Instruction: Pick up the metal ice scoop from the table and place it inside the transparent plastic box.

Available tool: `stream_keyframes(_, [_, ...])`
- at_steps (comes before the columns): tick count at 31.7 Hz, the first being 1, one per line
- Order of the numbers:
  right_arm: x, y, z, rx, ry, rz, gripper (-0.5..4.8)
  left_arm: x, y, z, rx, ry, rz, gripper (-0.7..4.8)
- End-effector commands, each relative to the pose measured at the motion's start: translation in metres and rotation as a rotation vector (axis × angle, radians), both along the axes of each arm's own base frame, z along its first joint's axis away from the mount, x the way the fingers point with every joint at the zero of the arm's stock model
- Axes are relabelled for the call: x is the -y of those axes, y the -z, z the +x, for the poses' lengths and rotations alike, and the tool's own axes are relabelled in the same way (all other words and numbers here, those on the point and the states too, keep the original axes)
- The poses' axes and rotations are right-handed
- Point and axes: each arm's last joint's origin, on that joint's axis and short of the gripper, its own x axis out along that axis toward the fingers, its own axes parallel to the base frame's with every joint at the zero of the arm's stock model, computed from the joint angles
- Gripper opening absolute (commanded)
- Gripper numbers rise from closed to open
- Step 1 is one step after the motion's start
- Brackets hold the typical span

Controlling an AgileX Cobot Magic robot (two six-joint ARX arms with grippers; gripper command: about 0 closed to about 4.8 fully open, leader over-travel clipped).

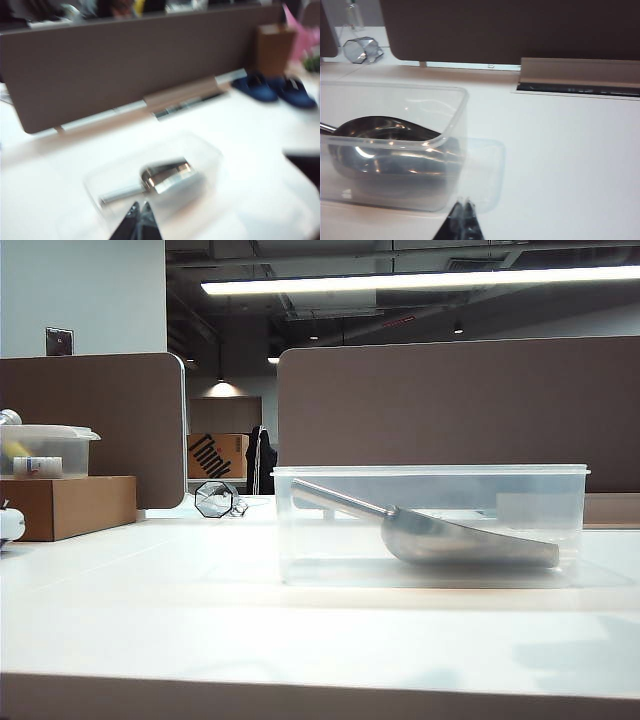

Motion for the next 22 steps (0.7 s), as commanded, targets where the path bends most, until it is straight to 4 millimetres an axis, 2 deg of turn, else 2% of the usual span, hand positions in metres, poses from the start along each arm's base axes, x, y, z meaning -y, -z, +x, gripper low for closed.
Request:
stream_keyframes(1, [0.002, -0.001, 0.000, 0.013, 0.024, -0.002, -0.01, 0.006, 0.020, -0.012, -0.042, -0.023, 0.025, -0.06])
stream_keyframes(9, [0.003, -0.001, 0.000, 0.013, 0.035, -0.002, -0.01, 0.011, 0.045, -0.030, -0.070, -0.032, 0.027, -0.06])
stream_keyframes(22, [0.003, -0.001, 0.000, 0.013, 0.034, -0.002, -0.01, 0.010, 0.047, -0.030, -0.070, -0.030, 0.054, -0.06])
